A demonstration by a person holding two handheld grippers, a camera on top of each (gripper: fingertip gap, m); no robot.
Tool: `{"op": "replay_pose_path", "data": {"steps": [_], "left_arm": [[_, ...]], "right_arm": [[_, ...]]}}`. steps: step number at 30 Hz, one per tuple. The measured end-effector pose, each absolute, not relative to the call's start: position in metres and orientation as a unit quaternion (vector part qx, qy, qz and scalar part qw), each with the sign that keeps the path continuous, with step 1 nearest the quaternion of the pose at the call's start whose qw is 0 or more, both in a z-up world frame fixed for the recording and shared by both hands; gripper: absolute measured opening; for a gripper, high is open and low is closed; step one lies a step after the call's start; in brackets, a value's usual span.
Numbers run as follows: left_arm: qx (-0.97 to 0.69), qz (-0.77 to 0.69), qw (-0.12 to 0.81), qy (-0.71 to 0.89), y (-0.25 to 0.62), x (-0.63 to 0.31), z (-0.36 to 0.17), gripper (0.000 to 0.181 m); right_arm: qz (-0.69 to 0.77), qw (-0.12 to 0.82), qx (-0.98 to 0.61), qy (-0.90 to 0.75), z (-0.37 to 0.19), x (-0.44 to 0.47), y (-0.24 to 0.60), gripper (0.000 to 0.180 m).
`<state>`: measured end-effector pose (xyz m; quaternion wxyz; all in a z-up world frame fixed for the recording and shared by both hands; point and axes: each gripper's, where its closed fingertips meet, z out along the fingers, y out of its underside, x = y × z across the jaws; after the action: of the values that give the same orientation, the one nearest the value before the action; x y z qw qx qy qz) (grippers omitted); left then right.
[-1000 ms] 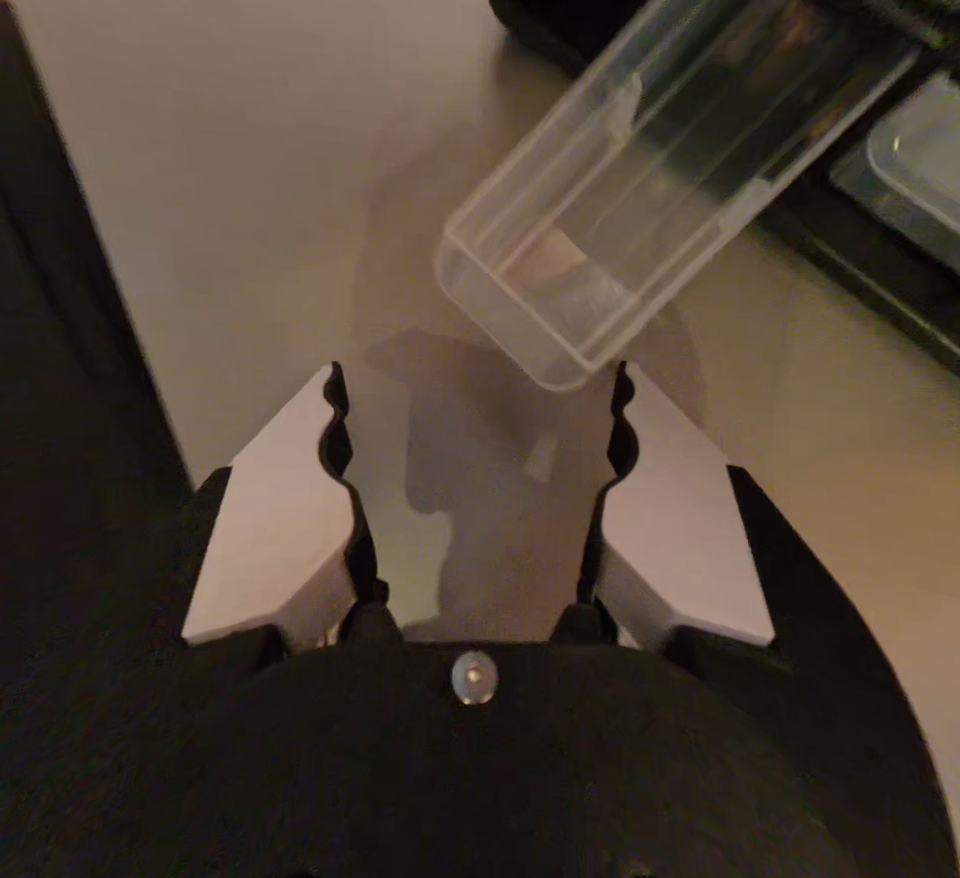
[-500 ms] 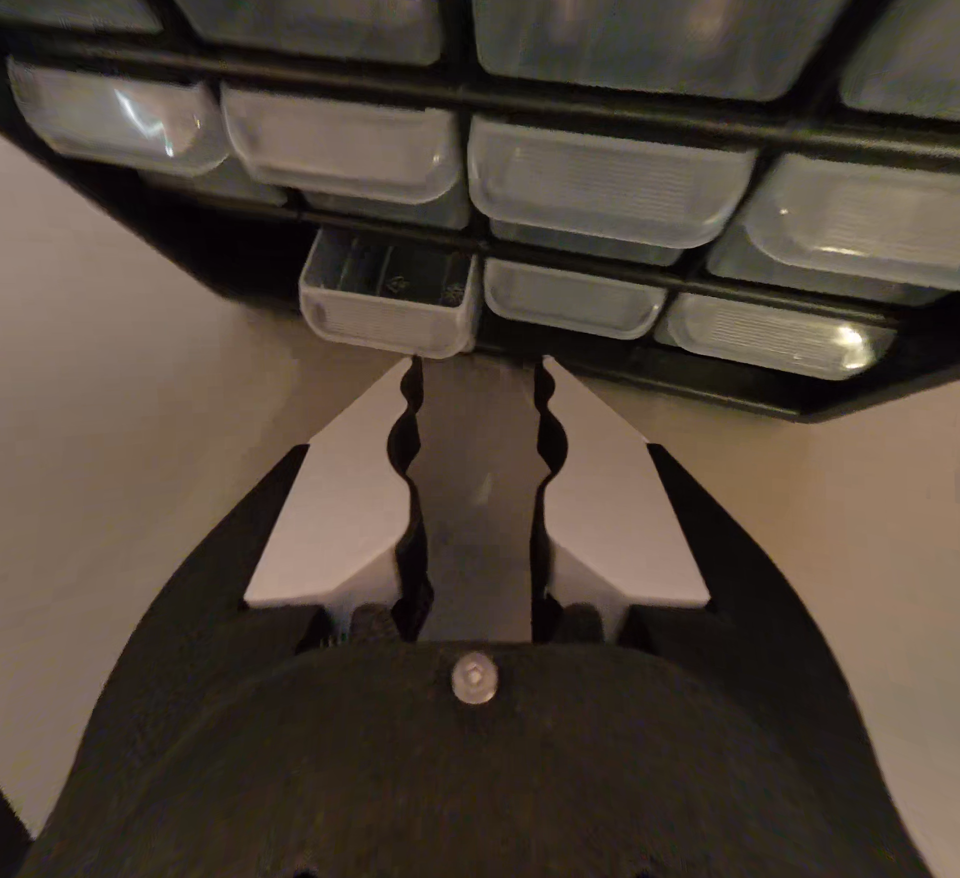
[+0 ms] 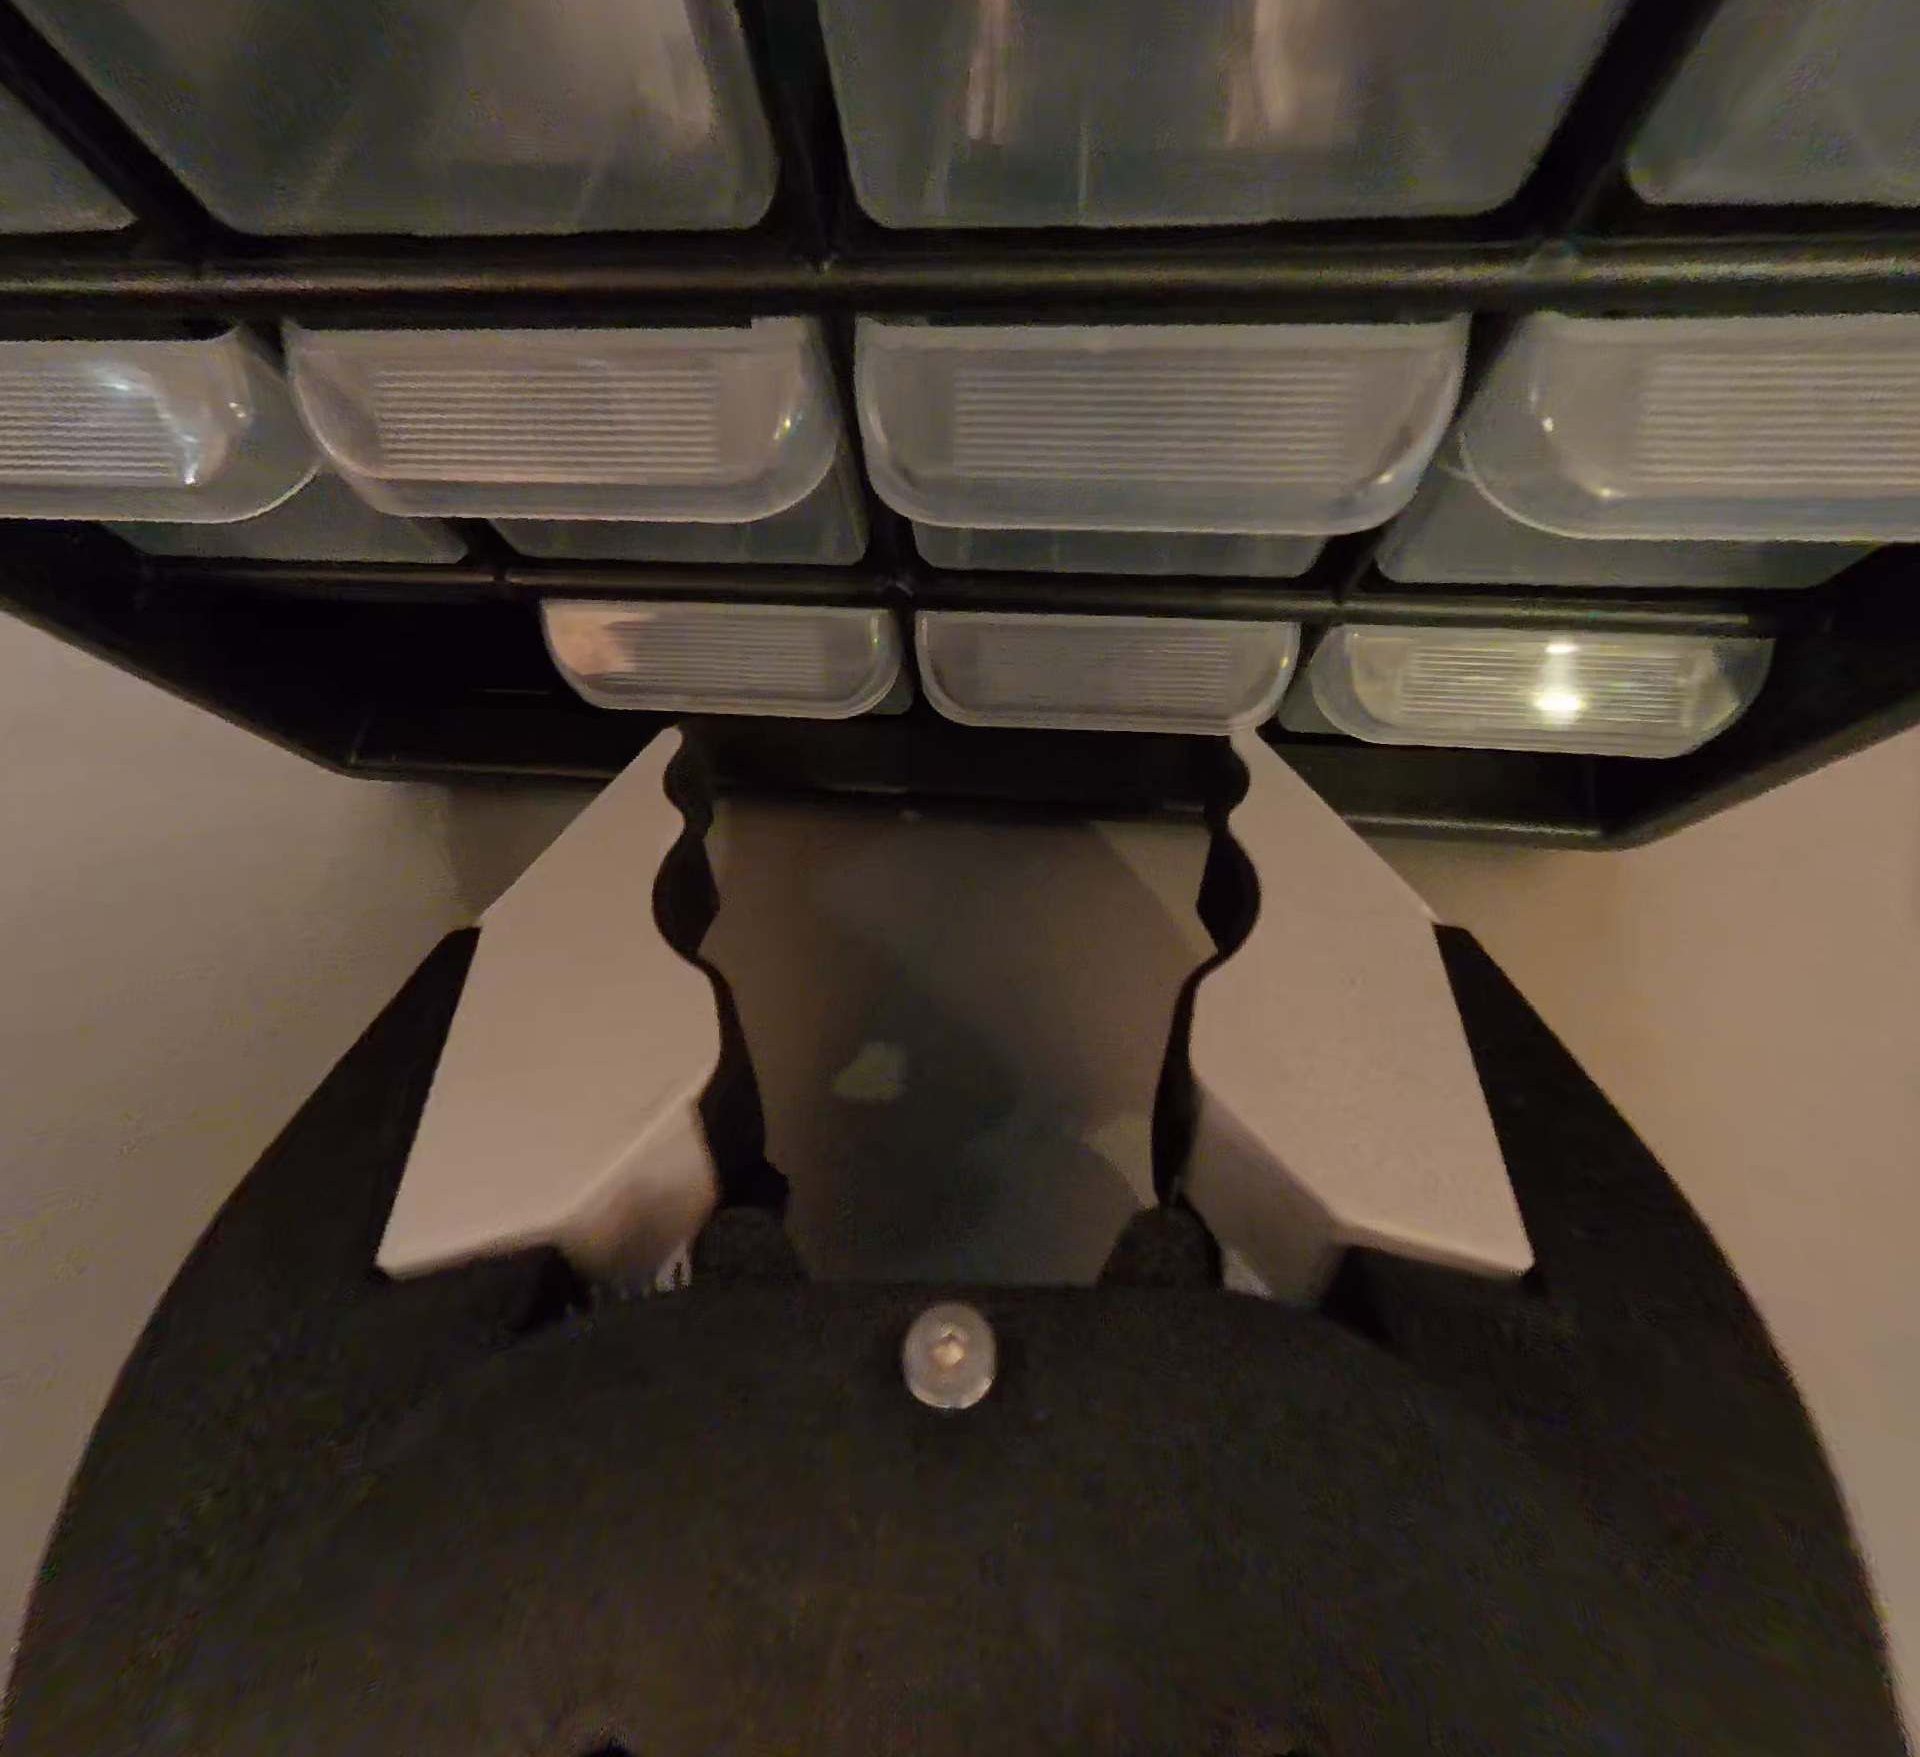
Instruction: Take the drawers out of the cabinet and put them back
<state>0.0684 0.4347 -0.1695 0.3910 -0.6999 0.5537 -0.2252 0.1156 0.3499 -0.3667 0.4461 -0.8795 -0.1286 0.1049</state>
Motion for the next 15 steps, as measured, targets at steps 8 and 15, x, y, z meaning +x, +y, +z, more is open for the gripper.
{"op": "replay_pose_path", "data": {"steps": [8, 15], "left_arm": [[-0.721, -0.111, 0.500, 0.467, 0.510, -0.067, -0.145, 0.036], [-0.807, 0.086, 0.377, 0.447, 0.594, -0.227, -0.244, 0.039]], "right_arm": [[0.158, 0.446, -0.872, -0.124, -0.363, 0.120, 0.345, 0.092], [0.144, 0.444, -0.874, -0.137, -0.365, 0.118, 0.345, 0.094]]}}
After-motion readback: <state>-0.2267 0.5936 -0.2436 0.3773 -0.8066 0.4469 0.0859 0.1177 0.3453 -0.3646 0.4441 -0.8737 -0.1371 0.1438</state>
